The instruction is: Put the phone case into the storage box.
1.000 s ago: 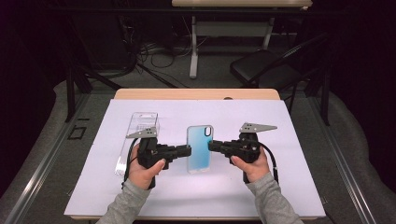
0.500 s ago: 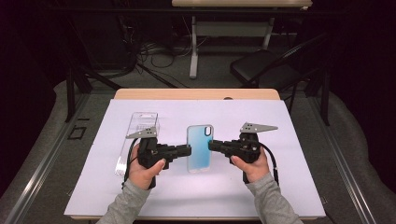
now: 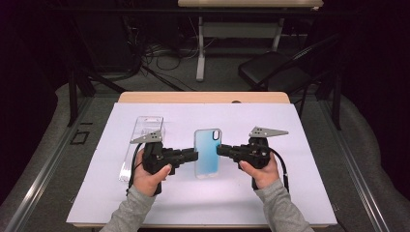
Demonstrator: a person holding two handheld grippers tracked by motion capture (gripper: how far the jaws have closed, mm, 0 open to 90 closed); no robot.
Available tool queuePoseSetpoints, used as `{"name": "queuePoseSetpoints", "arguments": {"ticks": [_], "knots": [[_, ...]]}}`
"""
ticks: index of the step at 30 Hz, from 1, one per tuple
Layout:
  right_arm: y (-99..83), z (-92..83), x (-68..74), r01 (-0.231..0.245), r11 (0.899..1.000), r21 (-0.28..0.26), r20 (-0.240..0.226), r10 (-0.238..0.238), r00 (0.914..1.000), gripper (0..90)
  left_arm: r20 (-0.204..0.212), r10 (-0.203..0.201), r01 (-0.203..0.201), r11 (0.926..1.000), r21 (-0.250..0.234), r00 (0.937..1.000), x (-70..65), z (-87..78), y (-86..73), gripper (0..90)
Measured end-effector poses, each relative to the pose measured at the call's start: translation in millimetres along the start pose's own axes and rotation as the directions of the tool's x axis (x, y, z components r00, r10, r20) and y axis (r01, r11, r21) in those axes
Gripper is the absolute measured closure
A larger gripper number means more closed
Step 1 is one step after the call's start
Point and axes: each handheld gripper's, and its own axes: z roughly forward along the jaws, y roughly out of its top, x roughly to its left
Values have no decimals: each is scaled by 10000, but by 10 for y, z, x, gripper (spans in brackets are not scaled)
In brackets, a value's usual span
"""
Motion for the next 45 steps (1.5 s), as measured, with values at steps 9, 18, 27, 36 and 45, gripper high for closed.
{"name": "queuePoseSetpoints", "arguments": {"ticks": [9,18,27,36,45], "knots": [[2,-19,-14,12,10000,-93,274,-9,9996,836,-309,92,-93,10000,-12,9995,8,4,3,656],[2,-44,-26,147,9996,-222,831,-128,9965,836,-1081,324,-349,9992,-207,9936,38,-3,6,559],[-7,-57,-31,279,9992,-284,1401,-237,9899,836,-1867,657,-737,9966,-360,9802,78,-4,5,493],[-20,-44,-8,648,9973,-343,1989,-568,9784,836,-2590,503,-630,9972,-408,9646,101,-55,18,467],[-35,-34,6,867,9956,-359,2368,-758,9686,836,-2900,811,-988,9940,-468,9536,104,-79,32,466]]}}
